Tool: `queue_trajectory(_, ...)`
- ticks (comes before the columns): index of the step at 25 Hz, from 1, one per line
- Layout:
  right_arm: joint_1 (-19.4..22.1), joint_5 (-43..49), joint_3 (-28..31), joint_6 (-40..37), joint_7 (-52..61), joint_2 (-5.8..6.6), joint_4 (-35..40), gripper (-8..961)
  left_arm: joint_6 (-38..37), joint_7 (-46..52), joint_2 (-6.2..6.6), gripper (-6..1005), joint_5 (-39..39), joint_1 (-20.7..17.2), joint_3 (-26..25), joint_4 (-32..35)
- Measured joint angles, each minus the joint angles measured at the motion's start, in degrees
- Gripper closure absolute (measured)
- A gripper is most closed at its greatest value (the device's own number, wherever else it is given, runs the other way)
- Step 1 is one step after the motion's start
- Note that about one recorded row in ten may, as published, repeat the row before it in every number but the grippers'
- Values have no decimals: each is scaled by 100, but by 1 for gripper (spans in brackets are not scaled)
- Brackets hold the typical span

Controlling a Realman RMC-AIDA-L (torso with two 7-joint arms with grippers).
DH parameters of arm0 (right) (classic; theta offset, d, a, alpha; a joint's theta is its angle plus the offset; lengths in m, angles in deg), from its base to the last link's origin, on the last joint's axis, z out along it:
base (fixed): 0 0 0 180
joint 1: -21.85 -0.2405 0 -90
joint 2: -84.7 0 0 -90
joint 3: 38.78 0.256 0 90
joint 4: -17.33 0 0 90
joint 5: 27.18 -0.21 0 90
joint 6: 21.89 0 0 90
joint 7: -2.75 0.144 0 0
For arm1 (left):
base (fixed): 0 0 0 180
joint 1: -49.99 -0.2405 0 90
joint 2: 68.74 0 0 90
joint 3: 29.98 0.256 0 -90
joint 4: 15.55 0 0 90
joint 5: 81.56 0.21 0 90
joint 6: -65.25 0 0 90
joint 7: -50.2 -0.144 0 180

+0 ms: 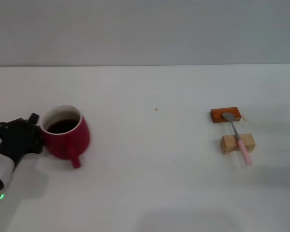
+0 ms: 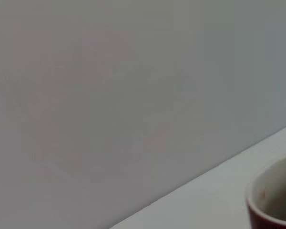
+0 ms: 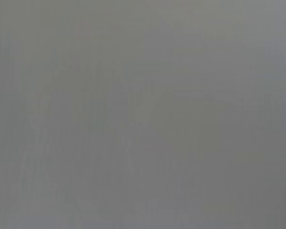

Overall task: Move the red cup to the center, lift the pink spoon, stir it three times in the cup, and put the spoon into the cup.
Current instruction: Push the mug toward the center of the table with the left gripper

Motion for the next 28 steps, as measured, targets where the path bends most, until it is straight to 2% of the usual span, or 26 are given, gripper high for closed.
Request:
queue_trajectory(10, -29, 2, 0, 4, 0, 6, 0, 421, -19, -29, -9, 1000, 4, 61, 704, -235)
queue_trajectory(24, -41, 5, -28, 8, 0, -10, 0, 421, 12, -30, -27, 1000, 4, 80, 1242, -560)
queue_trajectory(28, -31, 0, -32, 8, 0, -17, -9, 421, 18, -30, -27, 1000, -26, 133, 1190, -552)
